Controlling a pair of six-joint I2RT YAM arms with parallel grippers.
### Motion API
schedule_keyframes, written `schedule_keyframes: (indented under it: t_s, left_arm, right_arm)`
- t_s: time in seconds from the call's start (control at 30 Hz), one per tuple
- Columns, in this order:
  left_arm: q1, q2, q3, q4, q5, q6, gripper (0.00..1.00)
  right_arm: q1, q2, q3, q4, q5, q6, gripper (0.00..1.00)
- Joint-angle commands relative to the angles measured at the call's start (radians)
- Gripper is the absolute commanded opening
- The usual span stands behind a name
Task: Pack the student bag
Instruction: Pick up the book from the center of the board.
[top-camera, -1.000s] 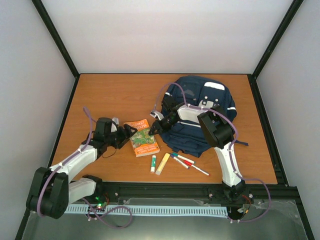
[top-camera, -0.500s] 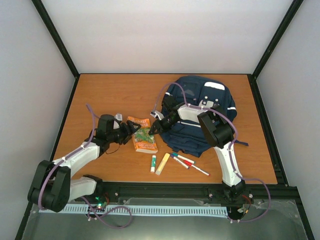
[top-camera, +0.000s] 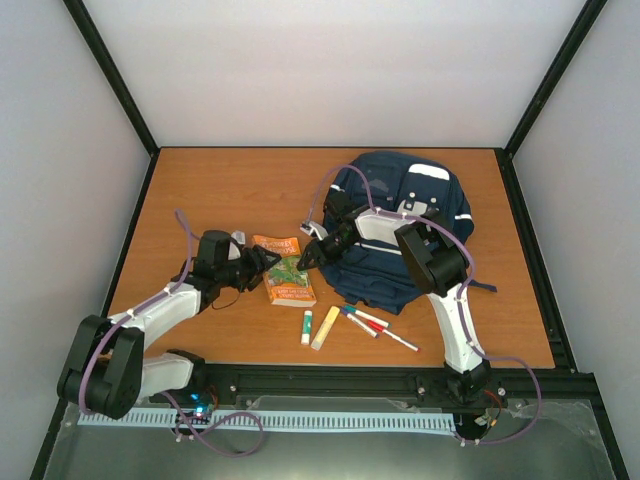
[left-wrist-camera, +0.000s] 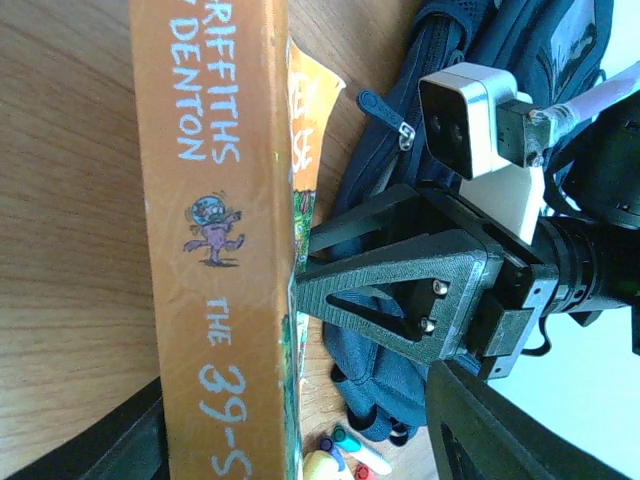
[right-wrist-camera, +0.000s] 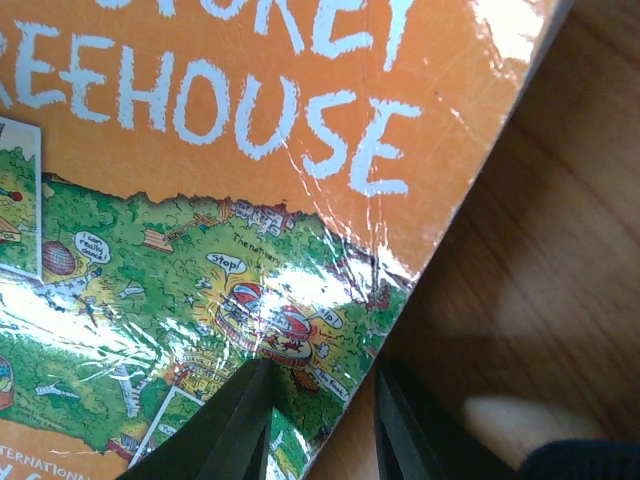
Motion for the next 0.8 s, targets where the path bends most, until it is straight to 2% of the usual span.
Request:
schedule_keyframes:
  t_s: [0.0,0.77]
  left_arm:
    - [-0.029,0.005,0.022,0.027,0.068,-0.009,0.60]
    - [-0.029,0.047,0.059,-0.097,0.076,0.024,0.42]
  right_arm:
    - [0.034,0.144,-0.065,-0.069,0.174,-0.025,0.31]
    - [0.034,0.140,-0.060,-0.076,0.178,-0.031,0.33]
